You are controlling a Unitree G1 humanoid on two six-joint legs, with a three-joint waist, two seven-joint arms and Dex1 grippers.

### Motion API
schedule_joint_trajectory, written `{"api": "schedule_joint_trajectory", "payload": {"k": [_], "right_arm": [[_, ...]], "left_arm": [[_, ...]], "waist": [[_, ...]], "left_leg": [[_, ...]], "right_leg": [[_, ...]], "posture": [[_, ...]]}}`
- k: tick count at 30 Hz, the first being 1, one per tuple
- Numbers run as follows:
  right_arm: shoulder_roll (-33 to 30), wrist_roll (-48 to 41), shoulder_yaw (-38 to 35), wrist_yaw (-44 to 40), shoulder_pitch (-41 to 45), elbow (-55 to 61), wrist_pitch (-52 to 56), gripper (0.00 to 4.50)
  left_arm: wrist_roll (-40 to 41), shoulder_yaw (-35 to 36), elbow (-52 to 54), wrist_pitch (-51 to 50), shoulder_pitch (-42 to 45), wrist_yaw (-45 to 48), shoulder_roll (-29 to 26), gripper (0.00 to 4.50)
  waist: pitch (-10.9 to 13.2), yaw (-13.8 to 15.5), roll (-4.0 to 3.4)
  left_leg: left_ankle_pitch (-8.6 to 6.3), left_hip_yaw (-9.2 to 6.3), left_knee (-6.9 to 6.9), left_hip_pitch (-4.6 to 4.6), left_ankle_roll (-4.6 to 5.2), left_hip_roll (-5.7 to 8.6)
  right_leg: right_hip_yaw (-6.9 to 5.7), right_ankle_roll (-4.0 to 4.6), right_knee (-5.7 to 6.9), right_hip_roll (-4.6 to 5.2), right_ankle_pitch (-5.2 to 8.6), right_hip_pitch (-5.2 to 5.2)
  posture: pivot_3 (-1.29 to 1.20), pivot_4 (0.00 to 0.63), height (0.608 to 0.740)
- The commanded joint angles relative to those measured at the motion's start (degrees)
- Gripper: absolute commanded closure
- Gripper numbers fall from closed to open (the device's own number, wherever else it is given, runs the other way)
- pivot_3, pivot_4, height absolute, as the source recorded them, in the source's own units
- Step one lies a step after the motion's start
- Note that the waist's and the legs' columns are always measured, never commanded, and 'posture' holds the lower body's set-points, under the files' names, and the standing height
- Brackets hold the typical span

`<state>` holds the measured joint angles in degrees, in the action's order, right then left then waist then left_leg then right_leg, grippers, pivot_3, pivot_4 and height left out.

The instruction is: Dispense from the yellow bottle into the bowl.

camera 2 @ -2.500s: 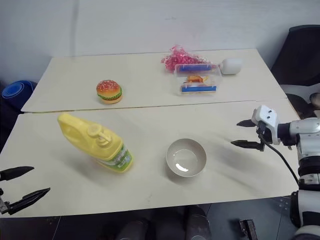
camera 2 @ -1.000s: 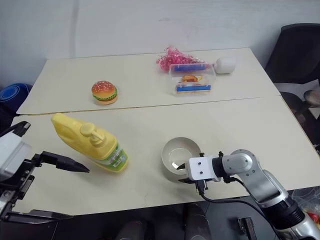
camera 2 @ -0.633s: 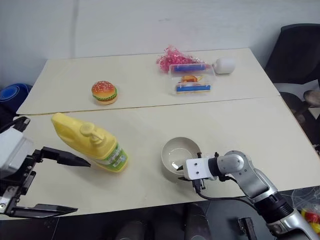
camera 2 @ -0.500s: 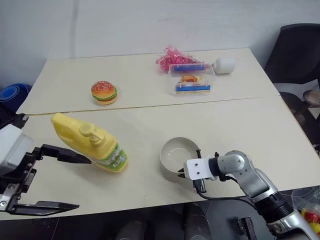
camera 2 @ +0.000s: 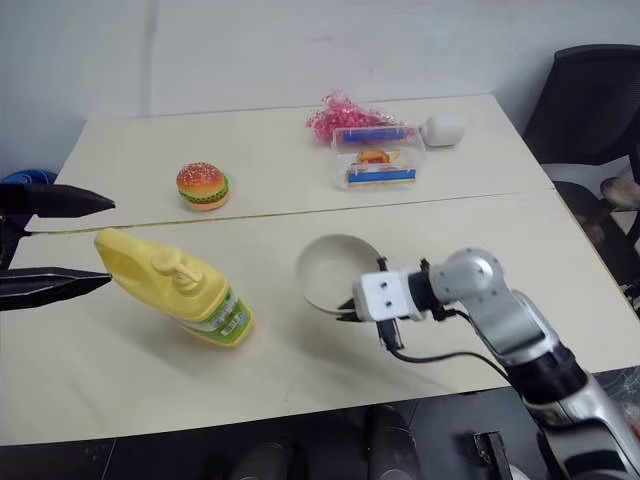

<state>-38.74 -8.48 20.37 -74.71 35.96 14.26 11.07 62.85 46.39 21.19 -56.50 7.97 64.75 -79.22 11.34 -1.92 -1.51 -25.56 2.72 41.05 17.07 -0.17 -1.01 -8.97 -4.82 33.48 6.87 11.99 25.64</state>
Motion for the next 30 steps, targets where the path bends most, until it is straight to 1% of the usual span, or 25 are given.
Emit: {"api": "schedule_joint_trajectory", "payload": {"k": [1,2,4,7,8,12,14,15,23,29,30], "right_arm": [[3.41,-1.09,2.33,-0.96,5.16,0.28,3.64,4.5],[4.3,-0.96,2.95,-1.42,6.81,-0.57,4.07,4.5],[5.29,-1.03,3.62,-2.31,8.82,-1.47,4.65,4.5],[5.25,-1.17,4.85,-6.22,10.59,-2.52,0.98,4.5],[5.2,-1.02,5.12,-7.2,11.0,-2.79,0.22,4.5],[4.72,-3.3,5.19,-11.42,13.03,-1.48,2.23,4.5],[4.41,-4.03,5.12,-13.12,14.24,-0.94,2.64,4.5],[4.35,-4.09,5.12,-13.7,14.89,-1.1,2.51,4.5],[4.27,-6.83,5.03,-17.56,20.0,-2.8,2.59,4.5],[5.3,-9.66,5.73,-17.79,24.68,-4.88,3.75,4.5],[3.5,-11.79,7.12,-17.79,25.72,-5.04,1.48,4.5]], "left_arm": [[-3.72,-3.6,-2.24,4.69,1.66,2.71,0.28,0.39],[-4.3,-5.28,-2.36,5.78,2.1,3.39,0.64,0.52],[-6.25,-7.99,-2.3,8.31,2.47,4.65,1.24,1.14],[-8.39,-13.39,-3.01,11.7,5.06,4.68,2.77,2.05],[-8.89,-15.0,-3.39,12.47,6.21,4.56,3.22,2.42],[-10.56,-20.87,-4.89,14.77,11.47,4.42,4.97,3.68],[-11.44,-23.29,-5.37,15.38,13.78,4.32,5.68,4.25],[-11.75,-24.34,-5.7,15.57,14.94,4.51,6.07,4.45],[-13.9,-28.14,-7.88,16.54,19.93,6.31,7.81,4.45],[-15.56,-29.79,-7.43,17.76,21.17,7.42,8.77,4.45],[-15.7,-30.04,-7.49,17.83,21.7,7.39,8.95,4.45]], "waist": [[0.01,0.18,0.04],[0.01,0.33,0.04],[0.0,0.37,0.08],[-0.02,0.33,0.15],[-0.01,0.28,0.16],[0.0,0.16,0.18],[0.0,0.17,0.19],[0.0,0.17,0.19],[-0.01,0.16,0.2],[-0.01,0.14,0.21],[-0.01,0.15,0.21]], "left_leg": [[-0.01,0.0,0.01,0.01,-0.03,-0.04],[-0.01,-0.01,0.0,0.03,-0.04,-0.04],[-0.01,-0.02,0.02,0.07,-0.04,-0.04],[-0.02,-0.01,0.02,0.08,-0.04,-0.04],[-0.02,-0.02,0.01,0.08,-0.04,-0.04],[-0.02,0.01,0.03,0.09,-0.05,-0.06],[-0.02,0.02,0.1,0.09,-0.05,-0.06],[-0.02,0.03,0.13,0.08,-0.05,-0.06],[-0.01,0.04,0.15,0.09,-0.05,-0.08],[-0.01,0.04,0.17,0.1,-0.05,-0.08],[-0.01,0.04,0.17,0.1,-0.05,-0.08]], "right_leg": [[0.0,0.04,0.02,-0.05,0.02,0.01],[-0.02,0.04,0.02,-0.05,0.02,0.04],[-0.02,0.05,0.0,-0.04,0.02,0.05],[-0.03,0.04,-0.02,-0.05,0.02,0.06],[-0.03,0.04,-0.01,-0.05,0.02,0.06],[-0.02,0.05,0.03,-0.08,0.02,0.09],[0.0,0.05,0.08,-0.07,0.01,0.09],[0.01,0.06,0.12,-0.07,0.01,0.09],[0.01,0.09,0.17,-0.07,0.0,0.14],[0.01,0.09,0.18,-0.07,0.0,0.15],[0.01,0.1,0.18,-0.07,0.0,0.15]], "posture": [[0.0,0.15,0.74],[0.0,0.15,0.74],[0.0,0.15,0.74],[0.0,0.15,0.74],[0.0,0.15,0.74],[0.0,0.15,0.74],[0.0,0.15,0.74],[0.0,0.15,0.74],[0.0,0.15,0.74],[0.0,0.15,0.74],[0.0,0.15,0.74]]}}
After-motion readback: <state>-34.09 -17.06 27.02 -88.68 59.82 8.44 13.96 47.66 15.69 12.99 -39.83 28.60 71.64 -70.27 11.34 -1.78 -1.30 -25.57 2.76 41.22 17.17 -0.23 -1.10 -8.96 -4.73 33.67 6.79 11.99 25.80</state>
